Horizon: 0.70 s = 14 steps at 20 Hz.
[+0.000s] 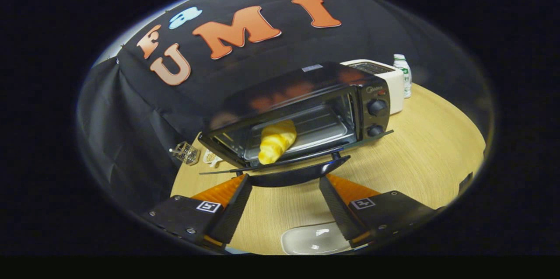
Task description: Open the toaster oven, put the food inside, and close the toaster oven door.
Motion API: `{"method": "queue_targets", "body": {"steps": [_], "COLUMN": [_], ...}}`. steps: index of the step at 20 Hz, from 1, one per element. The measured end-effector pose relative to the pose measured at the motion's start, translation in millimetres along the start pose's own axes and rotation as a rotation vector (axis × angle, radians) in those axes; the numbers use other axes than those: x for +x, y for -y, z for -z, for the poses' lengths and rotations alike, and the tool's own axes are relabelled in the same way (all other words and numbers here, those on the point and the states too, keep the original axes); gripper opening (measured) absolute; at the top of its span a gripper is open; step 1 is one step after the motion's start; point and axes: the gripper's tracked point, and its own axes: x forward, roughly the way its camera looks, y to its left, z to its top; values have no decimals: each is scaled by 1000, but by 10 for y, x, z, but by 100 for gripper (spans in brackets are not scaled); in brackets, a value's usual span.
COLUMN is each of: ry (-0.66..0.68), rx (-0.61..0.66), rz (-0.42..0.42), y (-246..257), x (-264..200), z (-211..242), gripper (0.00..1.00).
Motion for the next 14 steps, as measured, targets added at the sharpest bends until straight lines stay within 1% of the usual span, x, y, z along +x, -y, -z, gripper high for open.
{"method": "queue_targets", "body": {"steps": [2, 5, 6, 9, 11, 14], "ry": [31, 54, 54, 25, 26, 110], "rx": [13, -1, -16, -51, -48, -59], "rz": [5, 24, 37, 30, 35, 47], "y": [-54, -129, -129, -217, -186, -110], "x": [86, 278, 352, 409, 365, 88], "z": [-215, -446, -488, -508, -513, -627], "gripper": [92, 92, 92, 92, 95, 95]}}
